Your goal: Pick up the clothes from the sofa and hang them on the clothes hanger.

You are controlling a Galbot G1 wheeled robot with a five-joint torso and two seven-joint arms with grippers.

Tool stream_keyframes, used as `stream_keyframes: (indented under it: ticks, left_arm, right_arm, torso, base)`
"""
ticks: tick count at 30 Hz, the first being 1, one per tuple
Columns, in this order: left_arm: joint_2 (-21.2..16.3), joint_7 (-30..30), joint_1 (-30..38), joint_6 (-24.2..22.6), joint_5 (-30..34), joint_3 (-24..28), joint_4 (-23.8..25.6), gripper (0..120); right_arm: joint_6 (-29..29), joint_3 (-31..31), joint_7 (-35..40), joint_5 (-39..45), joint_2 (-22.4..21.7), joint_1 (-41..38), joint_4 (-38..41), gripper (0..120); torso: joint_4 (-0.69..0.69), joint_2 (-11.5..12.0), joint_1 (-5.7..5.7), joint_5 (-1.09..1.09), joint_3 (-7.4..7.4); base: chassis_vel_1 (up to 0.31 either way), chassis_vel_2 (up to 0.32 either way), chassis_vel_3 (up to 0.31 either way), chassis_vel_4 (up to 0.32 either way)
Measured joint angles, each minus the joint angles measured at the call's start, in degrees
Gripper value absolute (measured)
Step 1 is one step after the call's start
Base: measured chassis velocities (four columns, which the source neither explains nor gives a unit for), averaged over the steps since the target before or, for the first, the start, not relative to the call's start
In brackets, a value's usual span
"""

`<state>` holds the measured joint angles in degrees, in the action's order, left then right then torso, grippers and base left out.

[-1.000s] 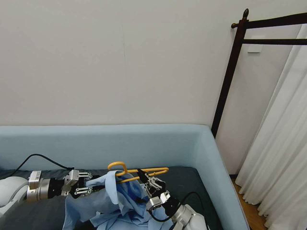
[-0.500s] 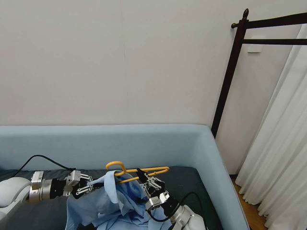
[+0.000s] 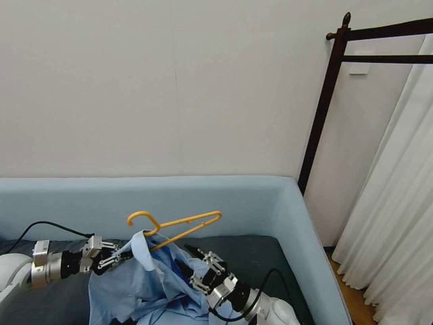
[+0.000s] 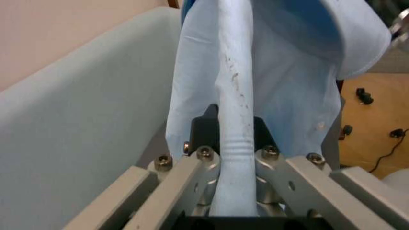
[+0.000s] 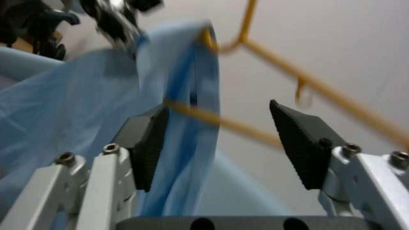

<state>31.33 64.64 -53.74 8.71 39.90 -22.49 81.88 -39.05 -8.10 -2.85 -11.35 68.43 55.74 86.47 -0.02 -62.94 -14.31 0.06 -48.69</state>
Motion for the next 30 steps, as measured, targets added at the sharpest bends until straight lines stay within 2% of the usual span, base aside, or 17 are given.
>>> stream_keyframes:
  ticks: [1,2,4,7,8,10,14,15,22,30]
  left_arm:
    - [0.0,0.0,0.0,0.0,0.0,0.0,0.0,2]
    - [-0.2,0.0,-0.3,0.2,0.0,-0.3,0.0,2]
    - [-0.4,0.0,-0.7,0.3,0.0,-0.8,-0.1,2]
    - [-0.4,-0.2,-0.9,0.4,0.0,-1.0,-0.1,2]
    - [-0.4,-0.2,-0.9,0.4,0.0,-1.0,-0.1,2]
    - [-0.4,-0.3,-0.9,0.4,0.1,-1.1,0.1,2]
    - [-0.4,-0.6,-0.6,0.3,0.5,-1.2,0.3,2]
    - [-0.4,-0.6,-0.6,0.3,0.5,-1.2,0.3,2]
    - [-0.2,-0.6,0.0,0.2,0.8,-0.9,0.0,2]
    - [0.9,-0.6,0.4,0.2,0.6,-0.5,-0.9,2]
  right_arm:
    - [0.0,0.0,0.0,0.0,0.0,0.0,0.0,69]
    - [2.6,-0.9,0.8,3.9,0.0,-0.3,-2.2,72]
    - [6.8,-0.1,3.5,3.4,0.8,-1.6,-6.0,82]
    - [8.0,4.6,3.5,-8.9,2.7,-4.4,-11.5,94]
    - [8.0,4.6,3.5,-8.9,2.7,-4.4,-11.5,94]
    - [7.0,8.1,0.6,-18.6,4.9,-6.8,-15.8,99]
    - [4.5,11.0,-0.7,-29.0,8.9,-8.6,-21.8,100]
    - [4.5,11.0,-0.7,-29.0,8.9,-8.6,-21.8,100]
    - [1.7,14.8,1.7,-44.8,15.4,-10.1,-27.8,100]
    - [2.8,11.3,4.9,-44.7,17.8,-10.3,-28.0,100]
  torso:
    - [0.0,0.0,0.0,0.0,0.0]
    - [0.0,0.0,0.0,0.01,0.0]
    - [0.0,0.0,0.0,0.01,0.0]
    - [0.0,0.0,0.0,-0.01,0.0]
    - [0.0,0.0,0.0,-0.01,0.0]
    - [0.01,0.0,0.0,0.0,0.0]
    - [0.01,0.0,0.0,0.0,0.0]
    - [0.01,0.0,0.0,0.0,0.0]
    - [0.01,0.0,0.0,-0.01,0.0]
    - [0.01,0.0,0.0,-0.01,0.0]
  base:
    - [0.0,0.0,0.0,0.0]
    - [0.0,0.0,0.0,0.0]
    - [0.0,0.0,0.0,0.0]
    - [0.0,0.0,0.0,0.0]
    - [0.0,0.0,0.0,0.0]
    - [0.0,0.0,0.0,0.0]
    - [0.0,0.0,0.0,0.0]
    - [0.0,0.0,0.0,0.0]
    - [0.0,0.0,0.0,0.0]
    - [0.0,0.0,0.0,0.0]
